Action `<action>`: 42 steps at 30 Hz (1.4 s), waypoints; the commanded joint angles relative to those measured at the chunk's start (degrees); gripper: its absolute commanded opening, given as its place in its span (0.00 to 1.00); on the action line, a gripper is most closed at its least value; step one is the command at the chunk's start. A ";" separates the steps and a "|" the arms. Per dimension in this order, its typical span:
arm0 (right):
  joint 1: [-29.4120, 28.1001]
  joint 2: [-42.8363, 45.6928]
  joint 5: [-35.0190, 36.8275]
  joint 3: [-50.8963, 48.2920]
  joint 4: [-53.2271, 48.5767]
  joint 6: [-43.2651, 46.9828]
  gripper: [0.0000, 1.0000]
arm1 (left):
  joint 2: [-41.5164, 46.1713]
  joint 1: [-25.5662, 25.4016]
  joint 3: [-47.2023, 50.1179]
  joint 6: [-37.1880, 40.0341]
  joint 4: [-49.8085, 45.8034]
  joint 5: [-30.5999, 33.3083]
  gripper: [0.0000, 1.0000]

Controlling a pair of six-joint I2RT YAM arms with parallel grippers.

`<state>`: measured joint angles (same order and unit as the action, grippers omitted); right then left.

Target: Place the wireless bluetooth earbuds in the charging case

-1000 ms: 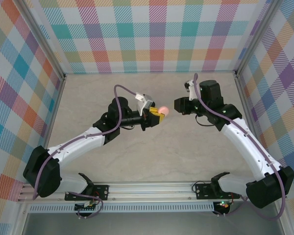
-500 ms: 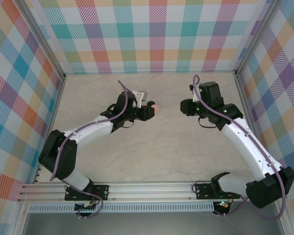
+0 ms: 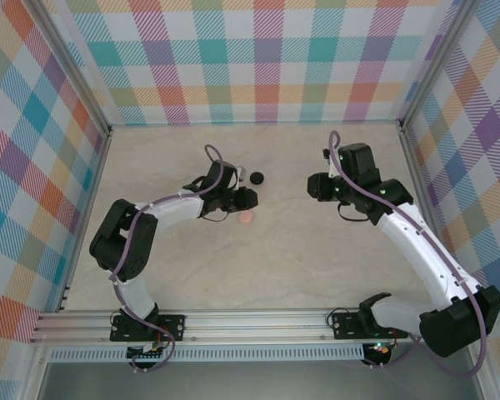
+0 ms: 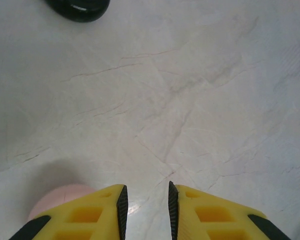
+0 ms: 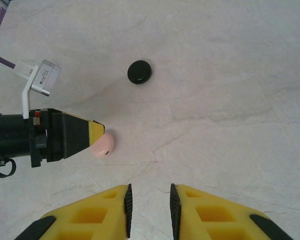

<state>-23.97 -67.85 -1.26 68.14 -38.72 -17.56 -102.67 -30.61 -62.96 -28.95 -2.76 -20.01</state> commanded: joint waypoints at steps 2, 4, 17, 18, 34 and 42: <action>0.33 1.74 0.20 -1.66 -0.87 -0.91 0.31 | -0.33 0.46 -0.37 -0.56 -0.62 1.03 0.29; 0.31 1.85 0.29 -2.02 -0.94 -1.07 0.31 | -0.60 0.56 -0.07 -0.57 -0.61 0.77 0.29; 0.32 0.44 2.66 -2.30 -2.53 -1.42 0.34 | -3.15 0.57 0.93 -0.64 -4.00 5.49 0.30; 0.27 0.44 2.58 -2.31 -2.51 -1.41 0.34 | -3.59 0.60 0.78 -0.71 -4.07 5.59 0.30; 0.32 0.31 5.46 -2.70 -2.95 -1.83 0.36 | -1.90 0.63 -0.37 0.68 -5.27 6.65 0.29; 1.44 -1.44 20.35 -7.34 1.06 -1.65 0.44 | 8.94 3.20 2.92 5.47 -10.29 16.84 0.42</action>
<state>-23.27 -68.45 10.76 62.67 -39.81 -19.07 -99.20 -29.43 -61.65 -26.39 -9.91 -8.93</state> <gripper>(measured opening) 0.431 0.413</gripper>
